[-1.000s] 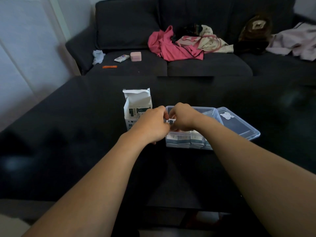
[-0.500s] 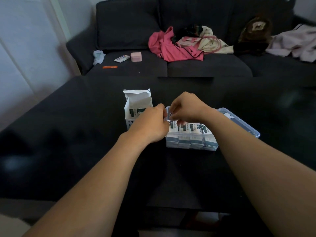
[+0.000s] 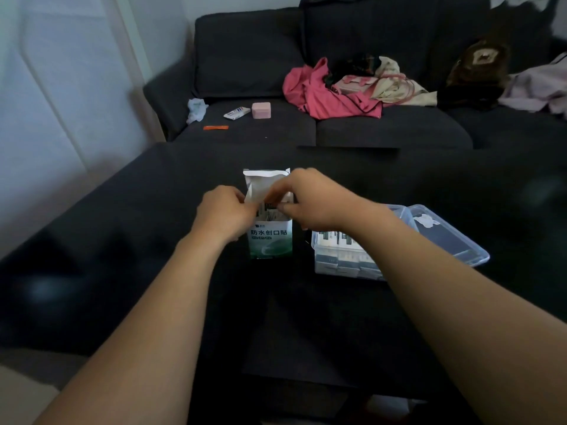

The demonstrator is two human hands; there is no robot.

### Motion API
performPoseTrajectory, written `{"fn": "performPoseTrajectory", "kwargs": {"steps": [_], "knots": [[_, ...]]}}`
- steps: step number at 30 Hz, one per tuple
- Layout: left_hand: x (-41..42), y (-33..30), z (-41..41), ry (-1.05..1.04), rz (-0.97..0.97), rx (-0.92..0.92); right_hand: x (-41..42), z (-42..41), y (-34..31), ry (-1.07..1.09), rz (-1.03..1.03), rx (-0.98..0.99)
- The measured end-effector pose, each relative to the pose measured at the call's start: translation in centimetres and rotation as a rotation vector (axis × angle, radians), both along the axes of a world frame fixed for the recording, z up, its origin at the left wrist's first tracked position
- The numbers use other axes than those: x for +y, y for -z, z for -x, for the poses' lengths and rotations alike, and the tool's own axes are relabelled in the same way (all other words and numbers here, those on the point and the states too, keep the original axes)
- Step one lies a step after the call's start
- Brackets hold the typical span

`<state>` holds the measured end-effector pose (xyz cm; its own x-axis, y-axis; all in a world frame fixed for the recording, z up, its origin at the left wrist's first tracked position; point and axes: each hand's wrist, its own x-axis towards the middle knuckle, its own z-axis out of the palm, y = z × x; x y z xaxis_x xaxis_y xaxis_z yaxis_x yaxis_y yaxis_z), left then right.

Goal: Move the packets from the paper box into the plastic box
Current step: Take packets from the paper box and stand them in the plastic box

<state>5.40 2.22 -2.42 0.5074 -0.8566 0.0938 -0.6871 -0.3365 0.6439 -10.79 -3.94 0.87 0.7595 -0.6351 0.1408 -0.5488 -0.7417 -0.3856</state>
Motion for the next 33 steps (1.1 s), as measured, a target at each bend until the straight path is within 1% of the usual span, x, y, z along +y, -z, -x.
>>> {"fn": "performPoseTrajectory", "kwargs": {"steps": [2, 4, 8, 14, 21, 25, 28, 32, 33], "knots": [[0.0, -0.1, 0.2, 0.018, 0.011, -0.058, -0.4, 0.1, 0.8, 0.055, 0.071, 0.064], [0.1, -0.2, 0.5, 0.036, 0.060, -0.105, -0.6, 0.1, 1.5, 0.100, 0.129, 0.079], [0.2, -0.5, 1.4, 0.083, 0.164, -0.203, -0.6, -0.2, 1.7, 0.117, 0.192, 0.123], [0.6, -0.9, 2.2, 0.062, 0.152, -0.184, -0.2, -0.3, 2.0, 0.131, 0.199, 0.172], [0.8, -1.0, 2.1, 0.016, 0.045, -0.187, -0.6, 0.1, 1.4, 0.143, 0.117, 0.018], [1.0, -1.0, 1.8, 0.015, -0.005, -0.177, -1.8, 0.5, 1.2, 0.133, 0.085, -0.126], [0.9, -0.9, 1.6, 0.016, -0.004, -0.180, -2.3, 0.9, 0.9, 0.124, 0.059, -0.196], [0.7, -0.7, 1.6, 0.007, 0.032, -0.157, -2.4, 1.7, -0.4, 0.128, 0.081, -0.229], [0.6, -0.7, 1.6, -0.002, 0.049, -0.151, -2.4, 2.1, -1.0, 0.139, 0.056, -0.254]]}}
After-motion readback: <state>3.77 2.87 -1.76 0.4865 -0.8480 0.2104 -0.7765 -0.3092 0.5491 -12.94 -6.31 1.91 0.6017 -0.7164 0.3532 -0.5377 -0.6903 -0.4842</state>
